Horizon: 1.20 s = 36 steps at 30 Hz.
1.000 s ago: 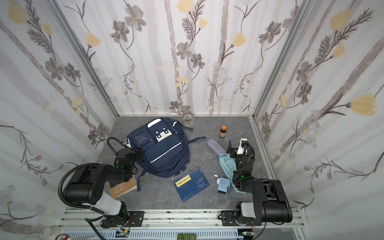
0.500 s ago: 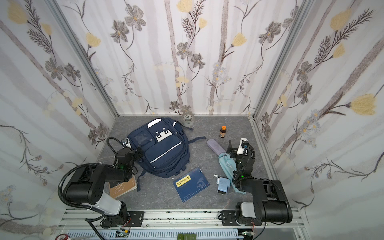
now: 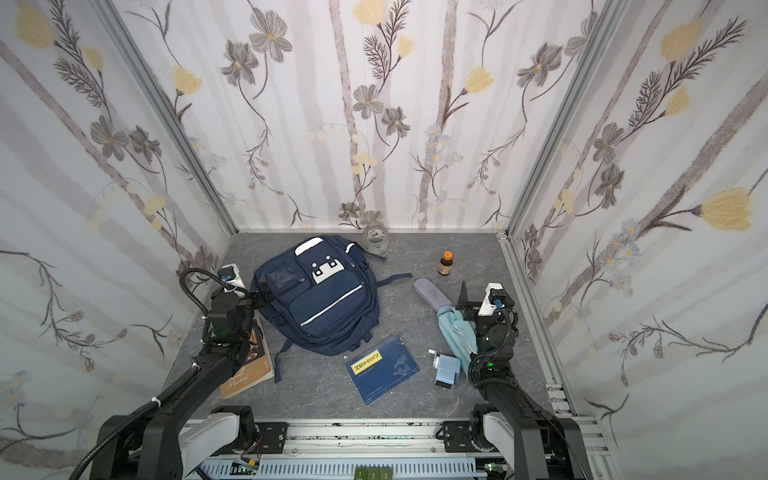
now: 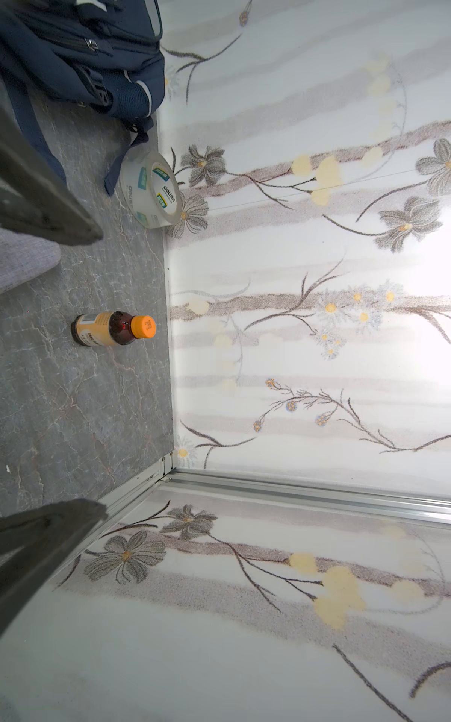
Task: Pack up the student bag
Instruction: 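Raise both grippers from rest and move them toward the navy backpack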
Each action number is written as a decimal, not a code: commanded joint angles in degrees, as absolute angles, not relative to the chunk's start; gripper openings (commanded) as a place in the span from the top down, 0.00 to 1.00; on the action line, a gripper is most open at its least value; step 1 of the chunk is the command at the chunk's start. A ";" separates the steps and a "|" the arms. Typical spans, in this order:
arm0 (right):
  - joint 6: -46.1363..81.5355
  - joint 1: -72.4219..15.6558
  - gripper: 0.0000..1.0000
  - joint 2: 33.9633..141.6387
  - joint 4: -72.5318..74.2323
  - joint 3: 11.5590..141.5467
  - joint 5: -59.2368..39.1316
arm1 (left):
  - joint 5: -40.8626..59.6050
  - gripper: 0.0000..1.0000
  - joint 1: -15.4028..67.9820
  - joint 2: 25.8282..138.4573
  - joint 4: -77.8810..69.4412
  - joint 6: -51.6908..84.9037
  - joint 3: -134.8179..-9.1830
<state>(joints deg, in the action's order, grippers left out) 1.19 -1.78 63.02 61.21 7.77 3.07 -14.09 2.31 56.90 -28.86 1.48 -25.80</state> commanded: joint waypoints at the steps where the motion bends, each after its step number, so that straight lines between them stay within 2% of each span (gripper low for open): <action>1: 0.74 -2.58 0.00 57.09 49.97 8.59 5.98 | -13.53 0.00 2.31 52.00 -14.88 1.06 -29.64; 7: 4.66 -4.87 0.00 45.05 29.98 15.24 6.25 | -12.28 0.07 2.29 46.96 5.35 5.73 -42.26; 15: 11.57 -13.28 0.07 41.76 10.33 28.84 0.32 | -0.99 0.24 3.70 48.97 30.10 8.71 -61.63; 20: 13.93 -21.38 0.12 46.64 2.31 36.26 -6.91 | 1.67 0.33 7.91 52.03 43.59 7.82 -72.20; 26: 14.36 -33.69 0.16 54.49 -3.13 42.44 -10.26 | 4.54 0.35 16.53 55.75 57.78 4.63 -81.09; 30: 18.54 -36.25 0.18 60.80 -2.83 46.35 -10.09 | 5.93 0.35 20.82 56.60 61.46 6.30 -80.88; 36: 22.24 -36.12 0.33 75.10 -1.25 54.04 -11.38 | 9.16 0.35 22.76 57.36 60.79 13.19 -78.02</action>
<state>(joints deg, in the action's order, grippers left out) 19.77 -36.05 71.24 -2.74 50.85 -9.91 7.03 22.35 57.06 59.40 9.21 -78.81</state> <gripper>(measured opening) 0.682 0.654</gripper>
